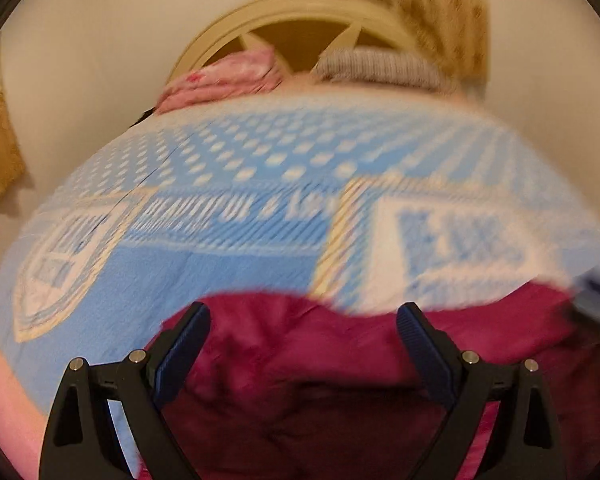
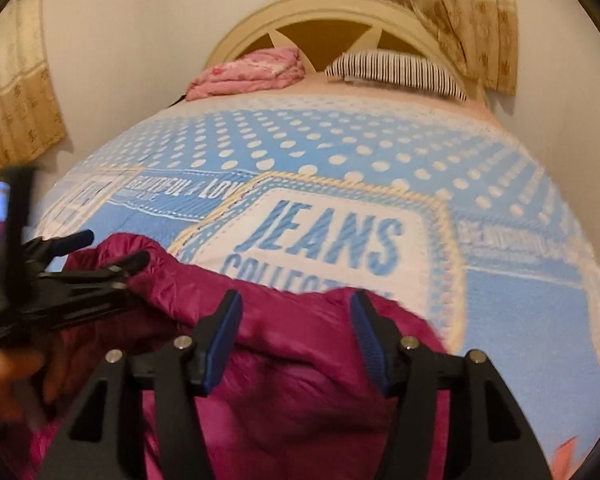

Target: Fold large clothes

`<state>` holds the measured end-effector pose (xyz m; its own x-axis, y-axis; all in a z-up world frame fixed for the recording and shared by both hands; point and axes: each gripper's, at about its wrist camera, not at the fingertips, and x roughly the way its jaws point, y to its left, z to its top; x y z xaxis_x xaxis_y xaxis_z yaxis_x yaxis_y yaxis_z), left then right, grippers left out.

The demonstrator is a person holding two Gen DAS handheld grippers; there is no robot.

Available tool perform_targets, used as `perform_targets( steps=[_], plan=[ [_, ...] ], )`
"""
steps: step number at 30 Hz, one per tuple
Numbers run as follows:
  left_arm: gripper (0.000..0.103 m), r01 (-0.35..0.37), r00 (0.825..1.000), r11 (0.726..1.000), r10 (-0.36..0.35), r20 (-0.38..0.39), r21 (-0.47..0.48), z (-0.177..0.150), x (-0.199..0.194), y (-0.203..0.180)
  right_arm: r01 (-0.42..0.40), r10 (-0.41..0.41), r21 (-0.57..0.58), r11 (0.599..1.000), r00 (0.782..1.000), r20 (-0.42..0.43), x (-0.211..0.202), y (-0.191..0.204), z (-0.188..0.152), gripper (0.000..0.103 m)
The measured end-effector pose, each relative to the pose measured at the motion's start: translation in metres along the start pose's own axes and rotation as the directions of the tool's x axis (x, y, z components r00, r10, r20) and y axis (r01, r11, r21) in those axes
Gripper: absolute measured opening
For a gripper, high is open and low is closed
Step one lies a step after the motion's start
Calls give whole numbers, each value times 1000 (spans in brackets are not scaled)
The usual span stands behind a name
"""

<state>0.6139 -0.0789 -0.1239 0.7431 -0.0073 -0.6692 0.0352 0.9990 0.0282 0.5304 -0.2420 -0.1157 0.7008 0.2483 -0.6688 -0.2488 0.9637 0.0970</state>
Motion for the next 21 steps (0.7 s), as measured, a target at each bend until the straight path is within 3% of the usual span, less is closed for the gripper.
perform_targets(
  steps=[3, 8, 11, 21],
  plan=[
    [94, 74, 997, 997, -73, -39, 25, 5, 11, -17, 28, -28, 0, 1000, 999, -15, 22, 10, -2, 53],
    [94, 52, 983, 999, -51, -179, 1, -27, 57, -11, 46, -44, 26, 999, 997, -68, 40, -1, -33, 51],
    [94, 65, 983, 998, -68, -171, -20, -34, 59, -10, 24, -22, 32, 999, 998, -65, 42, -8, -43, 51],
    [97, 17, 983, 1000, -12, -183, 24, -39, 71, -18, 48, -46, 26, 998, 996, -74, 49, -5, -48, 51]
  ],
)
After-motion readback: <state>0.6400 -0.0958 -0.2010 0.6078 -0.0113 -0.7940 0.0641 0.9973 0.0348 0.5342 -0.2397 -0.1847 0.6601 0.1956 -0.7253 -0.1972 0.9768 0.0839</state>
